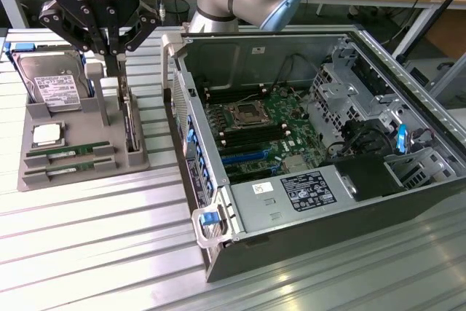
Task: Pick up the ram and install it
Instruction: 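Reach for the ram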
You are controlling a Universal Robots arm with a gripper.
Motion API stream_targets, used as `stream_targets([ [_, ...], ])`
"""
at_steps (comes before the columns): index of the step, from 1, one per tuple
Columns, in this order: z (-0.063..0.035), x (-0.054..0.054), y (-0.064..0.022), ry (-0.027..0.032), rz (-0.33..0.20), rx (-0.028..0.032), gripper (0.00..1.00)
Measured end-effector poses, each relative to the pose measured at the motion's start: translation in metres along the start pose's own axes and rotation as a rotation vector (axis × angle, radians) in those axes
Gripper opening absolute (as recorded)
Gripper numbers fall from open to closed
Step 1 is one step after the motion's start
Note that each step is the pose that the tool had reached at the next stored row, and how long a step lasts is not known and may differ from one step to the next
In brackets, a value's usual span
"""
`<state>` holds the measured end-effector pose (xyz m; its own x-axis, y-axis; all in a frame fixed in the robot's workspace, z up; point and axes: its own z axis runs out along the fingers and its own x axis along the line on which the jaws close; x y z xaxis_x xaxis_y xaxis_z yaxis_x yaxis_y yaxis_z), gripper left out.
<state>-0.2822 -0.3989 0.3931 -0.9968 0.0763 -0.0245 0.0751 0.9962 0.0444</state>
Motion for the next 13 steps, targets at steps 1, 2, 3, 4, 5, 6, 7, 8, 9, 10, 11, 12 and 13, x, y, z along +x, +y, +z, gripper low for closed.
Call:
stream_targets([
  [1, 0.0, 0.0007, -0.0001, 0.0, 0.0, 0.0, 0.1],
  [2, 0.0, 0.0013, -0.0001, 0.0, 0.0, 0.0, 0.1],
  [3, -0.0001, 0.0021, -0.0002, 0.0001, 0.0, 0.0001, 0.1],
  [4, 0.0, 0.0029, -0.0002, 0.0, 0.0, 0.0, 0.1],
  [5, -0.0001, 0.0038, -0.0003, 0.0, 0.0, 0.0, 0.1],
  [6, -0.0001, 0.0045, -0.0003, -0.0001, 0.0, 0.0, 0.1],
  [7, -0.0001, 0.0053, -0.0004, 0.0, 0.0, 0.0, 0.1],
  [8, -0.0001, 0.0058, -0.0005, 0.0, 0.0, 0.0, 0.1],
  [9, -0.0001, 0.0062, -0.0005, 0.0, 0.0, 0.0, 0.1],
  [10, -0.0002, 0.0065, -0.0005, 0.0, 0.0, 0.0, 0.1],
  [11, -0.0002, 0.007, -0.0005, 0.0, 0.0, 0.0, 0.1],
  [12, -0.0002, 0.0077, -0.0006, 0.0, 0.0, 0.0, 0.1],
  [13, -0.0002, 0.0088, -0.0007, 0.0, 0.0, 0.0, 0.1],
])
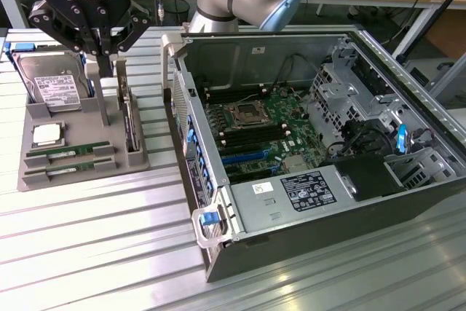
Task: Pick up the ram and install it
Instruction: 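Reach for the ram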
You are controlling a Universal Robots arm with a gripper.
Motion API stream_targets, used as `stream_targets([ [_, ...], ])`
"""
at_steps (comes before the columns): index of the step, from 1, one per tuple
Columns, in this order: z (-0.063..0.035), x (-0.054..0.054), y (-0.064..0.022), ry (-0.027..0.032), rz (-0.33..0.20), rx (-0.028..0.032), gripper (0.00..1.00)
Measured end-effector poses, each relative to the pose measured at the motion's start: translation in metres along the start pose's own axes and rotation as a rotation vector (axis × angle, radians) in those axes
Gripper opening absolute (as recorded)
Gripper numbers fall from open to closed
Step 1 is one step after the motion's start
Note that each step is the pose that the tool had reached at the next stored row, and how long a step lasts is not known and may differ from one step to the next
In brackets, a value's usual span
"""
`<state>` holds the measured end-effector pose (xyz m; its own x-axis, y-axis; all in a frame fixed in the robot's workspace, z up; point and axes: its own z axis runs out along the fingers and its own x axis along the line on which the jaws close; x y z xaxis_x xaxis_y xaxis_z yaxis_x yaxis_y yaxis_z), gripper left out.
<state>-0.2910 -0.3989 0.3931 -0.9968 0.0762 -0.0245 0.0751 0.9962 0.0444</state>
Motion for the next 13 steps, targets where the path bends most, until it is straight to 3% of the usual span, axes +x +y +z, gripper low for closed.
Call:
stream_targets([
  [13, -0.0003, 0.012, -0.0009, 0.0, 0.0, 0.0, 0.1],
])
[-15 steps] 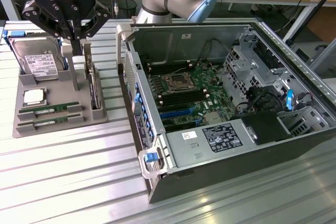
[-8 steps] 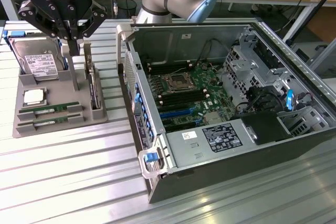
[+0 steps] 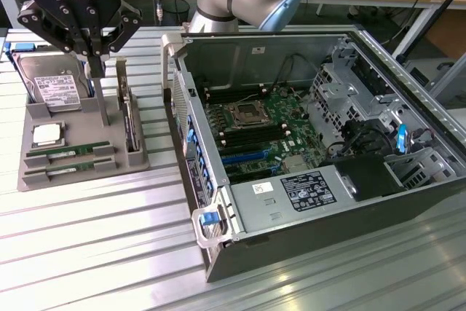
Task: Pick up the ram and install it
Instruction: 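Reach for the ram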
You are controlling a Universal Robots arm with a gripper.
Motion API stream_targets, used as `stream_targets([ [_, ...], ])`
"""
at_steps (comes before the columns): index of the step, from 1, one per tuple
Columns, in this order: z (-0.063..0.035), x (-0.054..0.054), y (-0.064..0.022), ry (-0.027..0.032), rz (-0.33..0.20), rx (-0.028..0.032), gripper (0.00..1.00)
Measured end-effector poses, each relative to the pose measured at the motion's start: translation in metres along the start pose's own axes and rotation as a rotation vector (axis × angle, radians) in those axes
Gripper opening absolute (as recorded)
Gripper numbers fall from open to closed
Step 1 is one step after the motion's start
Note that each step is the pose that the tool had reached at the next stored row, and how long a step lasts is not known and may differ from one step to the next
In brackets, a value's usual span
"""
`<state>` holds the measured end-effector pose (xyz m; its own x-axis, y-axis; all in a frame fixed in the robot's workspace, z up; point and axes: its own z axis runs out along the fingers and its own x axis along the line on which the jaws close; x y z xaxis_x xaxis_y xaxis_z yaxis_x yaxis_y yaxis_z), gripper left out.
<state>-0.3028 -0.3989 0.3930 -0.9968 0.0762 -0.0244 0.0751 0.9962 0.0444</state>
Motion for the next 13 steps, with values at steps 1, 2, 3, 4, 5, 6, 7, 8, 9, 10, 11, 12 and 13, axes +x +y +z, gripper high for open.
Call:
stream_targets([
  [1, 0.0, 0.001, -0.0001, 0.0, 0.0, 0.0, 0.1],
  [2, -0.0001, 0.003, -0.0002, 0.0, 0.0, 0.0, 0.1],
  [3, -0.0001, 0.004, -0.0003, 0.0001, 0.0, 0.0, 0.1],
  [4, -0.0002, 0.007, -0.0005, 0.0001, 0.0, 0.0001, 0.1],
  [5, -0.0002, 0.008, -0.0006, 0.0, 0.0, 0.0, 0.1],
  [6, -0.0002, 0.008, -0.0006, 0.0, 0.0, 0.0, 0.1],
  [7, -0.0002, 0.009, -0.0007, 0.0, 0.0, 0.0, 0.1],
  [8, -0.0003, 0.01, -0.0008, 0.0, 0.0, 0.0, 0.1],
  [9, -0.0003, 0.011, -0.0008, 0.0, 0.0, 0.0, 0.1],
  [10, -0.0003, 0.012, -0.0009, 0.0, 0.0, -0.0001, 0.1],
  [11, -0.0003, 0.013, -0.001, 0.0, 0.0, 0.0, 0.1],
  [12, -0.0004, 0.013, -0.0009, 0.0, 0.0, 0.0, 0.1],
  [13, -0.0003, 0.013, -0.0009, 0.0, 0.0, 0.0, 0.1],
])
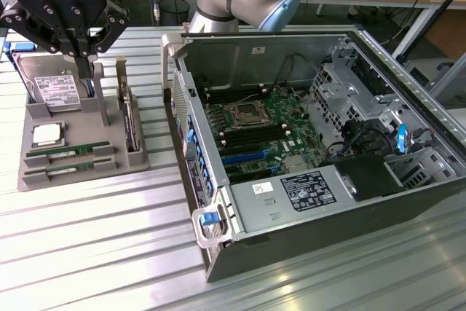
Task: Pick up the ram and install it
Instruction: 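Reach for the ram, then pick up the ram and move it above insertion slot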
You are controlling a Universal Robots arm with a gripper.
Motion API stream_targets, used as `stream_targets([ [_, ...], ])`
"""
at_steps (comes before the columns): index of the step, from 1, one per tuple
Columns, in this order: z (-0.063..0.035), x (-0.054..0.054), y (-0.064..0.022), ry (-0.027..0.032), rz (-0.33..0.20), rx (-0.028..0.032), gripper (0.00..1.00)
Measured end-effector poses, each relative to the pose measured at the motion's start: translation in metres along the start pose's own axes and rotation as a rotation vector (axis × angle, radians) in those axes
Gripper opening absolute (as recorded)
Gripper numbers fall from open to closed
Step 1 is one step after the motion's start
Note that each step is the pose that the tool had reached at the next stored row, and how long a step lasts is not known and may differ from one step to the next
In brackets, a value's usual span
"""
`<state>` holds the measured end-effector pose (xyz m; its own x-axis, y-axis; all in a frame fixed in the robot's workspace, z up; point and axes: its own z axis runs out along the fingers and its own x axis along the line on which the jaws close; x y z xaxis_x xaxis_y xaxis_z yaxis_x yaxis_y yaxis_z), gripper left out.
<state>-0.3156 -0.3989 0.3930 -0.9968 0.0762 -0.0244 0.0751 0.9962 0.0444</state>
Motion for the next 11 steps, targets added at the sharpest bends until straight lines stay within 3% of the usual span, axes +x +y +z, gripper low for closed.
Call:
stream_targets([
  [11, 0.0, 0.0, 0.0, 0.0, 0.0, 0.0, 0.1],
])
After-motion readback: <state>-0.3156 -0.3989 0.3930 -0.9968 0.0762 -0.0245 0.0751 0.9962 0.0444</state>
